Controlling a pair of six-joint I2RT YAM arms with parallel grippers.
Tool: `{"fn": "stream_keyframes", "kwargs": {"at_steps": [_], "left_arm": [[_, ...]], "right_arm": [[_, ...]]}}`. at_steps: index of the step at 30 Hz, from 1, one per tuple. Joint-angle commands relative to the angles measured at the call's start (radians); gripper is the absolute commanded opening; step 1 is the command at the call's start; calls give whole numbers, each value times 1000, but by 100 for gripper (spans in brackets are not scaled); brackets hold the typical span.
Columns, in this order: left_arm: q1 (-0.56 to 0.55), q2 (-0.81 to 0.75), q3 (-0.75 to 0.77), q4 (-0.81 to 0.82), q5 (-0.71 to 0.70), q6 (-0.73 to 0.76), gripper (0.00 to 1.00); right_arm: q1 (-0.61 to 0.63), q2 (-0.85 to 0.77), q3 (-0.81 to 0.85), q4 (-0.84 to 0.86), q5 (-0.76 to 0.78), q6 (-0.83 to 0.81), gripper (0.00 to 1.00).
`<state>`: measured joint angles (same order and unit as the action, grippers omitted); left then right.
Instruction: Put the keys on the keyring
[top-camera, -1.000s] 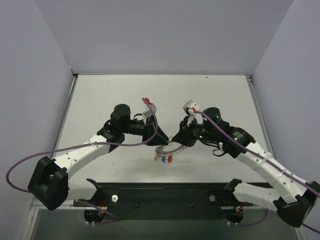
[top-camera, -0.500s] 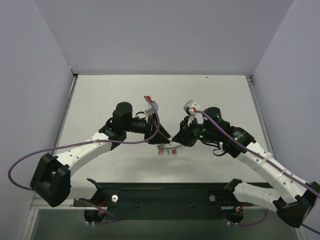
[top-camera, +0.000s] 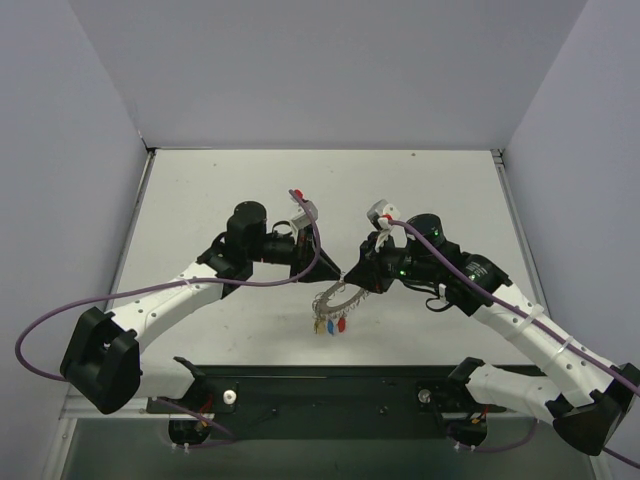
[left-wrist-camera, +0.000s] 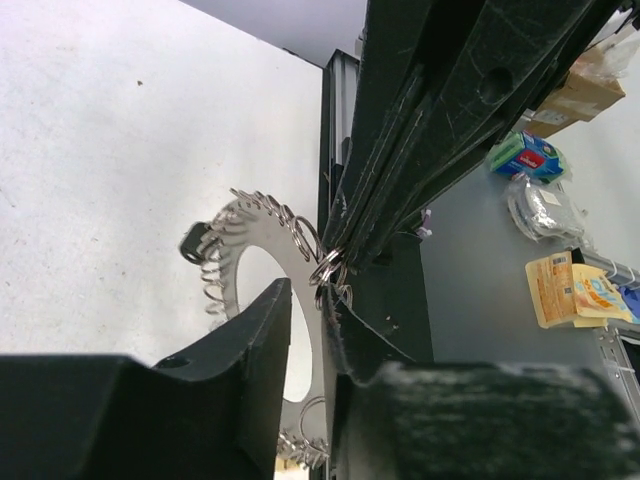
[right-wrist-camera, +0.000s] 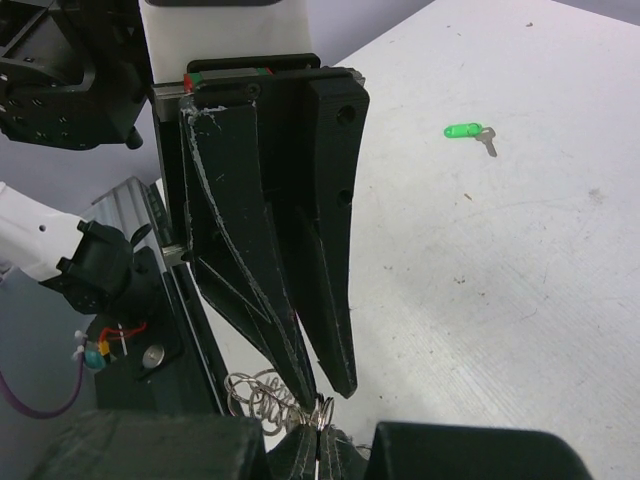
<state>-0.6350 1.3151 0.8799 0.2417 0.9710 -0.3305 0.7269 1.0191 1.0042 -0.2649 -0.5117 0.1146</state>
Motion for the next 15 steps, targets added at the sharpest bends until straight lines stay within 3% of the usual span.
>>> {"fn": "stream_keyframes", "kwargs": {"at_steps": [1,13,15], "left_arm": [[3,-16,37,-4,12,27,25],[-8,-20,37,7,47,28,17],[-11,-20,37,10,54,27,8]], "right_arm": [[-1,-20,31,76,-16,8,0],[-4,-13,24,90,-13,17,0],[-7,-11,19,95,-10,20,0]]}}
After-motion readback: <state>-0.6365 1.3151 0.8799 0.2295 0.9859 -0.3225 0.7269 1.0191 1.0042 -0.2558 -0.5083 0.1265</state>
